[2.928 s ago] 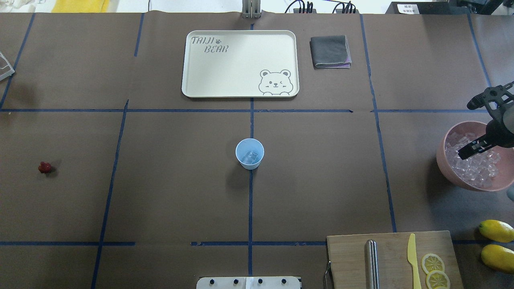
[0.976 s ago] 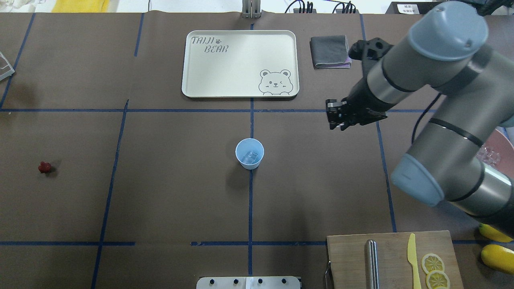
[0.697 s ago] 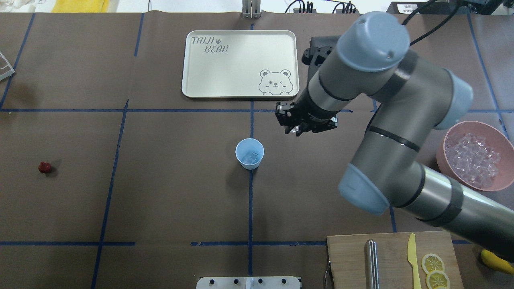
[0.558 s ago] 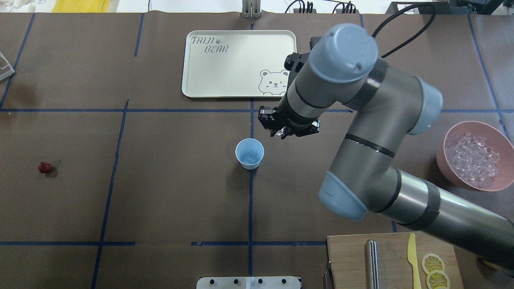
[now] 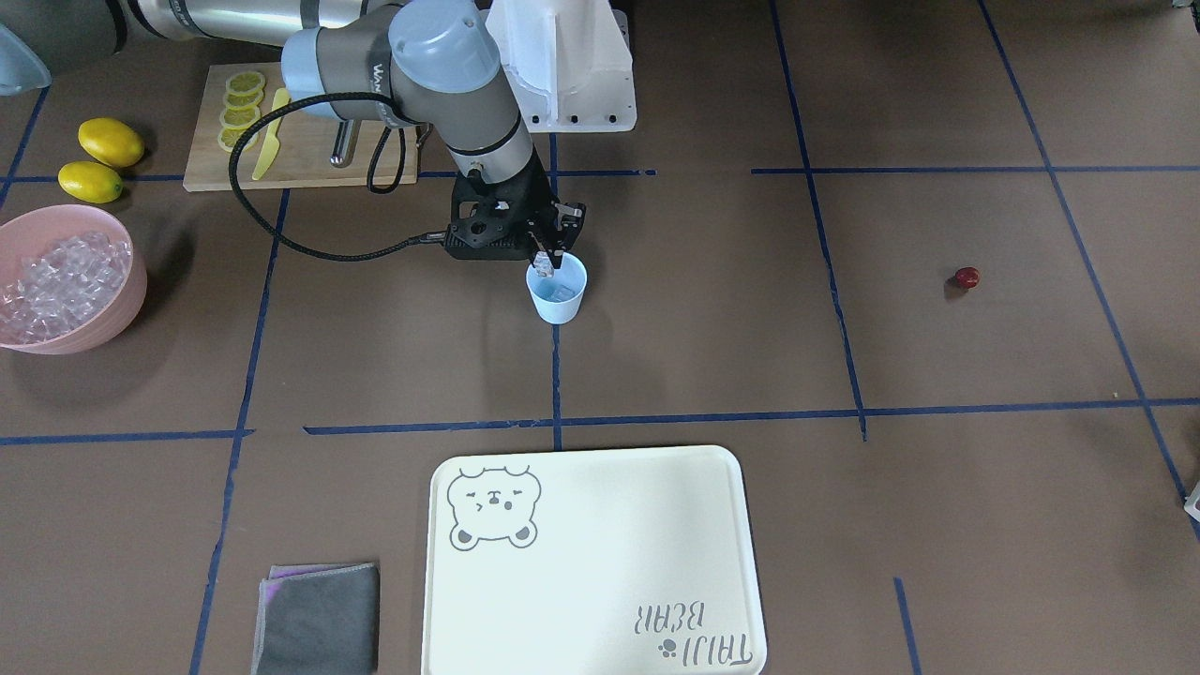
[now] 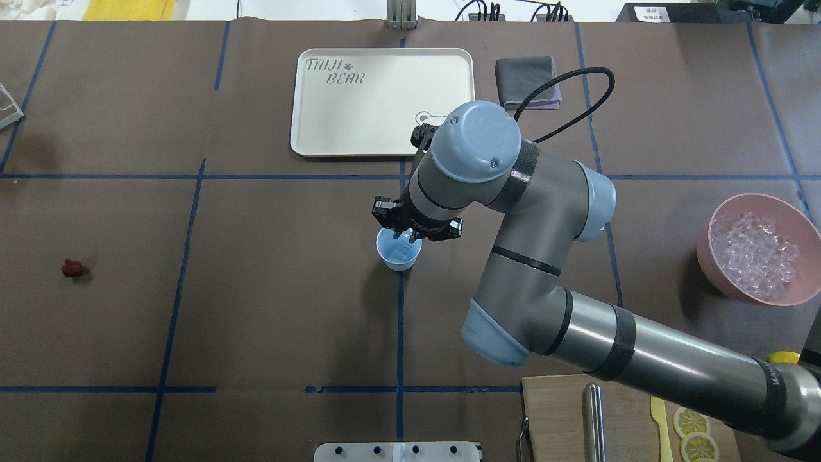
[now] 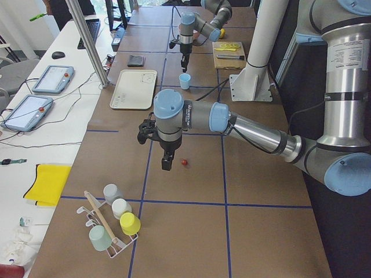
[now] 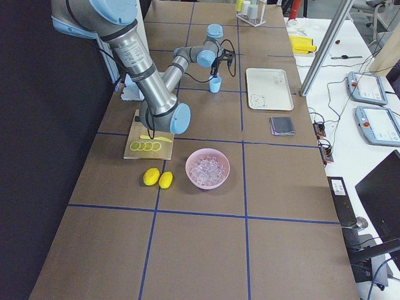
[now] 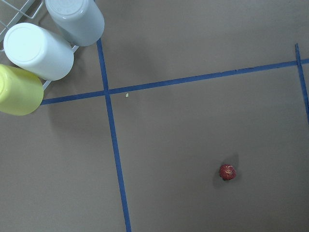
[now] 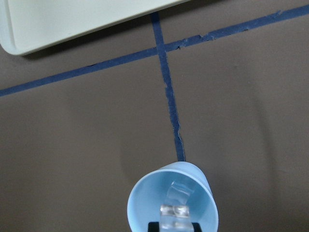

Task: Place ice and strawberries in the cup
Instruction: 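Carry the ice cube with the right gripper over the blue cup and release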

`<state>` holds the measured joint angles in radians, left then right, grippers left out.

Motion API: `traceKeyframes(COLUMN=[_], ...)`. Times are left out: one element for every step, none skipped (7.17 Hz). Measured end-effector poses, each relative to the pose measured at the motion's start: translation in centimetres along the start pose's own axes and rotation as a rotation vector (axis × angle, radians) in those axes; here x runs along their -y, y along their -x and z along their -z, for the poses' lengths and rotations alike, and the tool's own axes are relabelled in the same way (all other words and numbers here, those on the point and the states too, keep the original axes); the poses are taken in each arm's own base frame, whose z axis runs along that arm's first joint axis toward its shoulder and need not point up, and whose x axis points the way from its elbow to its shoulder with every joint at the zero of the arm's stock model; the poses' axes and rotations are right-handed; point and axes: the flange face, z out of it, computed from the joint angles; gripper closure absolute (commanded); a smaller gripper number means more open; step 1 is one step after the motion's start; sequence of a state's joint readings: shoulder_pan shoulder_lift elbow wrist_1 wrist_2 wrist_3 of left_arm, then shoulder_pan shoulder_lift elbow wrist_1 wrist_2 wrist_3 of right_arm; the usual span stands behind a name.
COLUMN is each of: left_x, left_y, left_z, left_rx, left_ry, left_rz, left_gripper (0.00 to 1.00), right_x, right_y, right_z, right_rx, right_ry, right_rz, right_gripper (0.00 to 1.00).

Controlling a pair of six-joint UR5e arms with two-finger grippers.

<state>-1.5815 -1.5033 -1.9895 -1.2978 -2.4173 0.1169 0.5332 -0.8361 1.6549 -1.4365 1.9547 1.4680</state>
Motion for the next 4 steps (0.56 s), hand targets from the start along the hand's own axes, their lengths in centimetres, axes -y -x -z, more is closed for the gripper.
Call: traceKeyframes(left_x=[0.00,0.00,0.00,0.00], left_y=[0.00,0.00,0.00,0.00], left_z=[0.00,0.00,0.00,0.00], left_rx=[0.000,0.000,0.000,0.000], left_ry=[0.000,0.000,0.000,0.000], left_rz=[0.000,0.000,0.000,0.000], left_gripper=[0.00,0.00,0.00,0.00], right_x=[-0.03,-0.03,-0.05,-0.05], right_y=[-0.11,-0.17,-0.20,-0.23], right_z=[-0.57,-0.87,-1.04,-1.10], right_rx=[-0.008,-0.014,-0.018,-0.020], right_ry=[0.002,-0.002,-0.009,-0.013], right_rz=[0.001,0.001,0.001,0.004], right_gripper=[0.26,0.23,0.21,0.21])
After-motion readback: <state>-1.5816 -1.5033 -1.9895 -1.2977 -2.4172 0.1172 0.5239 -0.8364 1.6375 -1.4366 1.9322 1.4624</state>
